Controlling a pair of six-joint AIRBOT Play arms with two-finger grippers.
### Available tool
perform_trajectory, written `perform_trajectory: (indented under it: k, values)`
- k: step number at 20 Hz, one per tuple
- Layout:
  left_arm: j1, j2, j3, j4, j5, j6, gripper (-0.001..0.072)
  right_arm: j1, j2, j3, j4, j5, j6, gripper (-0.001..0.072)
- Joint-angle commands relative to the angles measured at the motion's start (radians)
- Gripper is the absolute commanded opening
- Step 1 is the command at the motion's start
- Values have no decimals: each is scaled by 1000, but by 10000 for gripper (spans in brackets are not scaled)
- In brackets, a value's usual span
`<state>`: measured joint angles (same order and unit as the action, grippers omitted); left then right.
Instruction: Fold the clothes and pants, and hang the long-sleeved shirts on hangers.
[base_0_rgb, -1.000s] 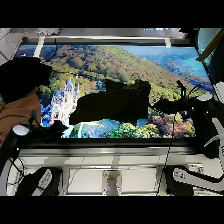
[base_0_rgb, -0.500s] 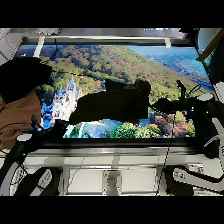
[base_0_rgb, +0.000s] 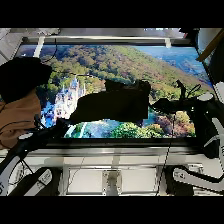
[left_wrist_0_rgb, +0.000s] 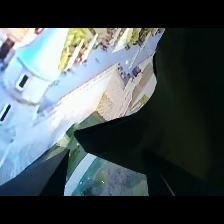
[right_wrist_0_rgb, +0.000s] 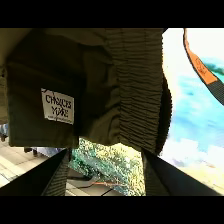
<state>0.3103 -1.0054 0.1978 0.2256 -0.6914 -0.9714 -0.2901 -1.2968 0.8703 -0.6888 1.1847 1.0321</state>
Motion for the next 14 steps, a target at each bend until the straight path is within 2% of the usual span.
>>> perform_trajectory:
  k: [1,3,4,8,9,10,11,14]
  values:
    - [1,-45,21,-37,-2,47,532,0,0,0,1,1,0,489]
    - [-10,-67,43,-56,-10,68,527,0,0,0,1,0,0,489]
    - [-27,-76,55,-60,-9,69,476,0,0,0,1,0,0,489]
    - [-120,-120,106,-62,-9,71,461,0,0,0,1,0,0,489]
    - [-137,-124,120,-63,-9,71,417,0,0,0,0,1,0,489]
    - [-143,-124,132,-63,-9,71,184,0,0,0,0,1,0,489]
    - [-144,-123,146,-63,-9,71,19,0,1,0,0,2,0,489]
    - [-144,-123,185,-62,-9,71,11,0,2,0,-28,2,0,489]
